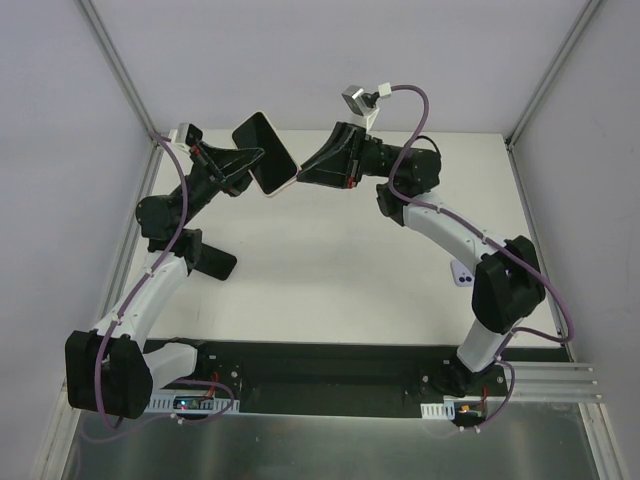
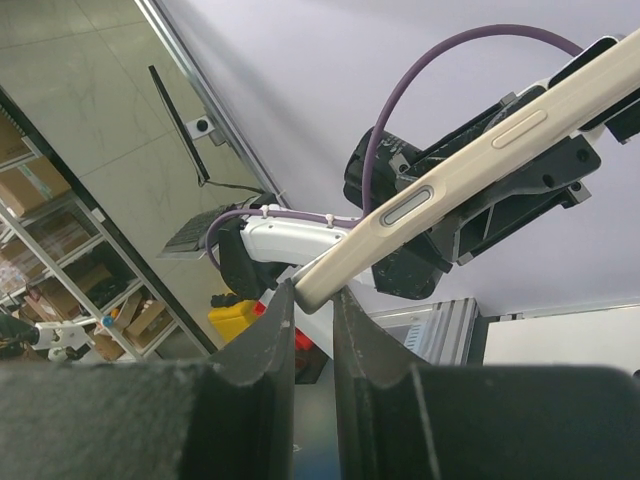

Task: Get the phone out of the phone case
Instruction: Remove the phone case from the phone.

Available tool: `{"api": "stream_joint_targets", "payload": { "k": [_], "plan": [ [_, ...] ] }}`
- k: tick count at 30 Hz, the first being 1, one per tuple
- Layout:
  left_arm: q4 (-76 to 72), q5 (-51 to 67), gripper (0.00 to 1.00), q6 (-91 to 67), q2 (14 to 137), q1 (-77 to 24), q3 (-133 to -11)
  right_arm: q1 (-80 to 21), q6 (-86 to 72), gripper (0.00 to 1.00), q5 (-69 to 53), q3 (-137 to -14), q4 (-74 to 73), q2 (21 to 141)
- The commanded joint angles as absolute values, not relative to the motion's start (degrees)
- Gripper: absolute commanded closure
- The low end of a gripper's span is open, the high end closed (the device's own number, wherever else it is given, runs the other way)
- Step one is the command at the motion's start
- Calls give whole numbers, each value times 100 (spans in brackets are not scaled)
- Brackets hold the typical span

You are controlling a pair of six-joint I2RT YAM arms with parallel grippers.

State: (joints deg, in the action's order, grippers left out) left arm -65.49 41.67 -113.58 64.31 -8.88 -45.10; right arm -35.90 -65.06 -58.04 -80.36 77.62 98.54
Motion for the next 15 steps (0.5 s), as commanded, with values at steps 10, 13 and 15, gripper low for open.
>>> {"api": "stream_joint_targets", "payload": {
  "k": [10, 13, 15],
  "plan": [
    [-7356, 5001, 100, -12929, 6179, -1134, -4922, -3788, -6363, 99, -6064, -8710, 8789, 10415],
    [-7383, 5027, 100, -12920, 6179, -1151, -4931, -3779, -6433, 99, -6161, -8797, 8789, 10520],
    [-7392, 5036, 100, -12902, 6161, -1169, -4922, -3744, -6468, 99, -6205, -8877, 8789, 10599]
  ]
}}
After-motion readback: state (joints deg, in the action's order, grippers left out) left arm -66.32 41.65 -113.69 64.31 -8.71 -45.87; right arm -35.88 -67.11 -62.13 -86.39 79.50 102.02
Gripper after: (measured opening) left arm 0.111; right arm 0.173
